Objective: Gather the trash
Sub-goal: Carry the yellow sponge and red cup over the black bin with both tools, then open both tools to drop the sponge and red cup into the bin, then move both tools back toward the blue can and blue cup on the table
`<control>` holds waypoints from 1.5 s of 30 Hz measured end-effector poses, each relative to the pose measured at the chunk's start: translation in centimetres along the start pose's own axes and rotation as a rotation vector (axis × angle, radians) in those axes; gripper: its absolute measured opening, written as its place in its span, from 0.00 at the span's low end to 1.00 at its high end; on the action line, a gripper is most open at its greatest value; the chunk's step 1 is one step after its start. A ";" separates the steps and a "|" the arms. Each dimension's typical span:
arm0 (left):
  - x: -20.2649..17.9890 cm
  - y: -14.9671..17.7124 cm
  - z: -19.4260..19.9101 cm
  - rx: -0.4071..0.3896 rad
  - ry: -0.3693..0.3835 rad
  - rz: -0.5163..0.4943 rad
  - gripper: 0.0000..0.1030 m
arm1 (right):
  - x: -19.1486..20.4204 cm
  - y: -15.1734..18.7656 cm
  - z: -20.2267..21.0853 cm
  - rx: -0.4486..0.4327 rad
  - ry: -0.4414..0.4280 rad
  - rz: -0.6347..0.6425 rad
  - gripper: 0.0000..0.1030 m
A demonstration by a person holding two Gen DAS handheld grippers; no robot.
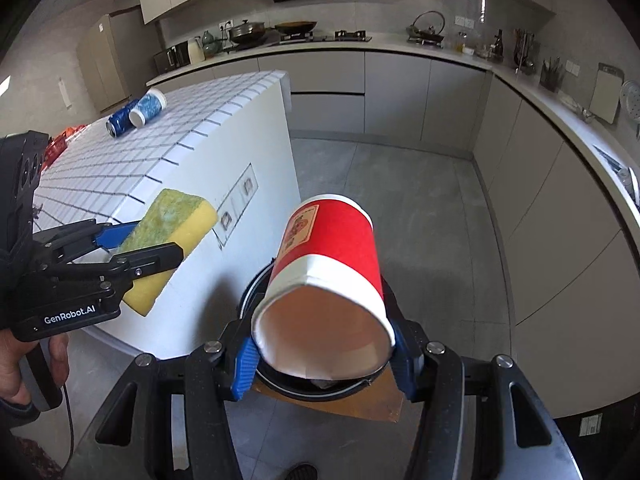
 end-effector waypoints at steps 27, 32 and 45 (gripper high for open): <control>-0.5 7.4 -8.8 0.118 -0.186 0.027 0.99 | -7.7 7.2 -13.2 0.127 -0.025 0.231 1.00; -0.9 6.4 -8.4 0.104 -0.184 0.033 0.99 | -7.3 6.2 -12.9 0.104 -0.040 0.228 1.00; -1.1 4.5 -7.3 0.054 -0.193 0.027 0.99 | -5.7 4.0 -10.2 0.027 -0.043 0.223 1.00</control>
Point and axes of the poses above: each gripper's, at about its wrist camera, not at the fingertips, and z roughly against the way its jaws point, x to its left, y to its underside, the point moved 1 cm from there along -z, roughly the way its jaws point, and after that the axes turned 7 degrees about -x, right-handed, at the moved point
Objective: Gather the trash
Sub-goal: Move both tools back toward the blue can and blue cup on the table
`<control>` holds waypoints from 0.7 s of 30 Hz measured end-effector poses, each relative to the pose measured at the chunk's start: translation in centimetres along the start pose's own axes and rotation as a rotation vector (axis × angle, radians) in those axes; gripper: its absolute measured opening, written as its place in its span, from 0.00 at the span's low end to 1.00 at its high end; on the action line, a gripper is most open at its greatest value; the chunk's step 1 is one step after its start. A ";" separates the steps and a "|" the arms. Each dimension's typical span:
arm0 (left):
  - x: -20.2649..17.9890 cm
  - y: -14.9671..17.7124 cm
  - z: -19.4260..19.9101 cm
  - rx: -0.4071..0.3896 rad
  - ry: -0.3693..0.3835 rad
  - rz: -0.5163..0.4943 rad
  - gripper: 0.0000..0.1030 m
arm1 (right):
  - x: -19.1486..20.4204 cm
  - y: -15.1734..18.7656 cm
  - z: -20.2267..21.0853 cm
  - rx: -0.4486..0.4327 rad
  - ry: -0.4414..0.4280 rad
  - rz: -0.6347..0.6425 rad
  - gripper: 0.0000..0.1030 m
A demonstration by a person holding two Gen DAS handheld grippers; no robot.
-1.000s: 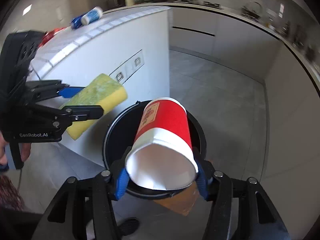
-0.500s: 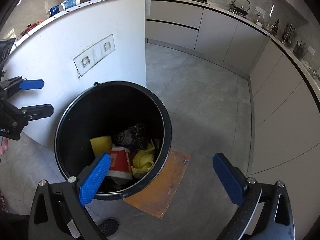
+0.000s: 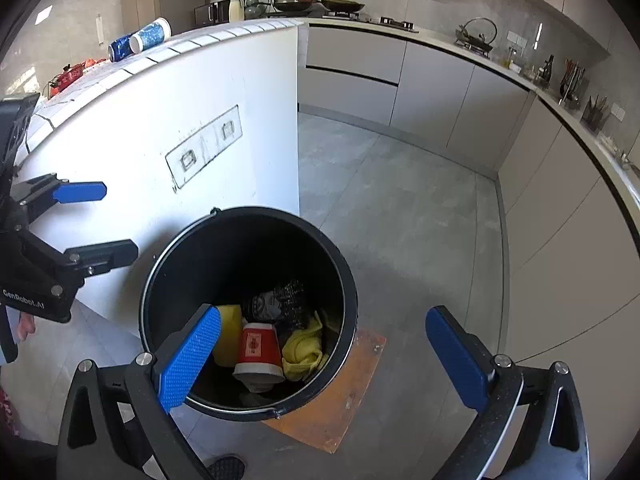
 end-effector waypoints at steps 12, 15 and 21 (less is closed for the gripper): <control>0.5 -3.0 5.1 -0.090 -0.008 0.020 0.99 | 1.2 -3.2 5.3 -0.114 0.037 -0.020 1.00; 1.2 -3.3 6.7 -0.111 -0.017 0.047 0.99 | 1.7 -4.1 6.7 -0.140 0.049 -0.028 1.00; 3.0 -3.5 9.9 -0.158 -0.052 0.087 0.99 | 3.1 -5.4 9.4 -0.189 0.056 -0.039 1.00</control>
Point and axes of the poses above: each gripper's, at about its wrist camera, not at the fingertips, and z roughly against the way its jaws point, x to its left, y to its underside, the point moved 1 cm from there along -z, roughly the way its jaws point, and after that the axes turned 7 degrees about -x, right-handed, at the moved point
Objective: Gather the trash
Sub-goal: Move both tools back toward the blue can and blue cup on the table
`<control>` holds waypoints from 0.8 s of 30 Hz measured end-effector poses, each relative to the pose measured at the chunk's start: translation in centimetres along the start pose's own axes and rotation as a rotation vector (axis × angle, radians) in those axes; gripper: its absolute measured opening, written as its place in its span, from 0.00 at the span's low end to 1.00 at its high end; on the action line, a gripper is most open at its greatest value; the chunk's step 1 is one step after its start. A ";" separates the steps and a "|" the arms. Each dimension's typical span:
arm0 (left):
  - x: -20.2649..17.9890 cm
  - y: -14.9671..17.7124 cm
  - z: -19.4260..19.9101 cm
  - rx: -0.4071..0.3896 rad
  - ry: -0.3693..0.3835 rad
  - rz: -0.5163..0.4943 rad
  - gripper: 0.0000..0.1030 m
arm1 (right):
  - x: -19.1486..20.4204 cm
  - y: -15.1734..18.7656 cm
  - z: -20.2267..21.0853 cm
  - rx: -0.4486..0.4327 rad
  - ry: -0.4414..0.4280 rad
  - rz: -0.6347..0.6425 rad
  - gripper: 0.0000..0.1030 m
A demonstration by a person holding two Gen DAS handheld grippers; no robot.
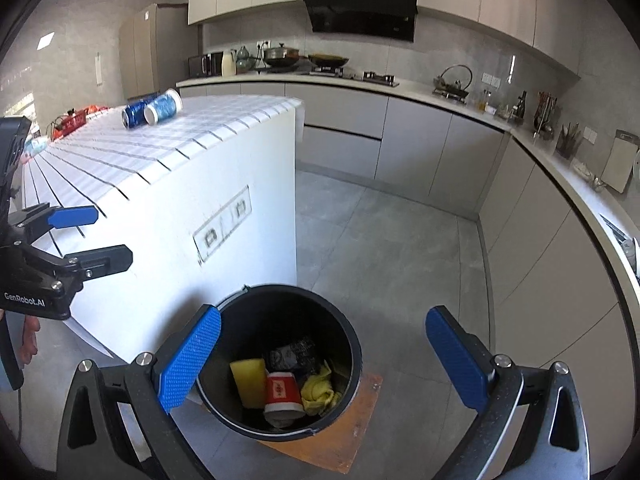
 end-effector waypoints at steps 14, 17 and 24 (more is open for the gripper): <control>7.9 -1.4 3.8 -0.068 -0.101 0.077 0.99 | 6.2 -5.7 0.4 -0.067 -0.018 -0.064 1.00; 10.2 -1.5 4.5 -0.083 -0.118 0.092 0.99 | 8.3 -6.8 -0.2 -0.062 -0.026 -0.062 1.00; 15.1 -1.7 5.9 -0.111 -0.158 0.113 0.99 | 13.6 -9.4 -1.1 -0.081 -0.046 -0.024 1.00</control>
Point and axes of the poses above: each gripper's, at about its wrist camera, not at the fingertips, and z roughly against the way its jaws point, x to its left, y to its underside, the point moved 1 cm from there along -z, roughly the way its jaws point, and after that the axes turned 7 degrees about -x, right-handed, at the moved point
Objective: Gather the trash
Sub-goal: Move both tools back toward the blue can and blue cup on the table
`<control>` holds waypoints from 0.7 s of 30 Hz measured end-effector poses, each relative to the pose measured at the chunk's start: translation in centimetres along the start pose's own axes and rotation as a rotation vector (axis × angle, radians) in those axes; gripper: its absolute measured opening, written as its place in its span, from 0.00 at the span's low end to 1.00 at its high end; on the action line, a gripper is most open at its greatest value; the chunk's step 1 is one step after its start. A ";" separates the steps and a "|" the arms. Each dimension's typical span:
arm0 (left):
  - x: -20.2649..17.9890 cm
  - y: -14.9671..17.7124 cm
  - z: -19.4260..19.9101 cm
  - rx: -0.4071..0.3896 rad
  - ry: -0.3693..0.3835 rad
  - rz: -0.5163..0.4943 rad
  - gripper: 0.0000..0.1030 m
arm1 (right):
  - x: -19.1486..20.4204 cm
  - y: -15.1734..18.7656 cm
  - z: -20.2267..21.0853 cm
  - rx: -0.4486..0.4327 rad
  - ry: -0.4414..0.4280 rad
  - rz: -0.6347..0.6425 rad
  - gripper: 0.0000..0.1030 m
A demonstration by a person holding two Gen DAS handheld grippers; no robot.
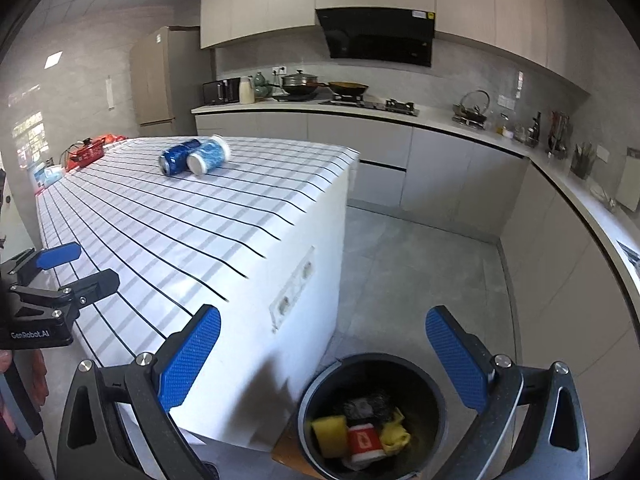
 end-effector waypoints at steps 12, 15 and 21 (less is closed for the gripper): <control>8.5 -0.8 0.4 -0.021 -0.066 0.038 0.99 | 9.0 -3.8 -3.0 -0.024 -0.062 0.041 1.00; 10.5 -1.0 0.4 -0.025 -0.087 0.041 0.99 | 10.9 -4.6 -4.0 -0.027 -0.079 0.047 1.00; 14.3 -1.9 -0.2 -0.030 -0.113 0.052 0.99 | 14.4 -5.9 -5.9 -0.031 -0.100 0.062 1.00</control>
Point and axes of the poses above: each gripper's, at about its wrist camera, not at the fingertips, and z roughly against the way its jaws point, x to its left, y to its underside, the point moved 1 cm from there along -z, roughly the way its jaws point, and after that the axes turned 7 degrees about -x, right-handed, at the moved point
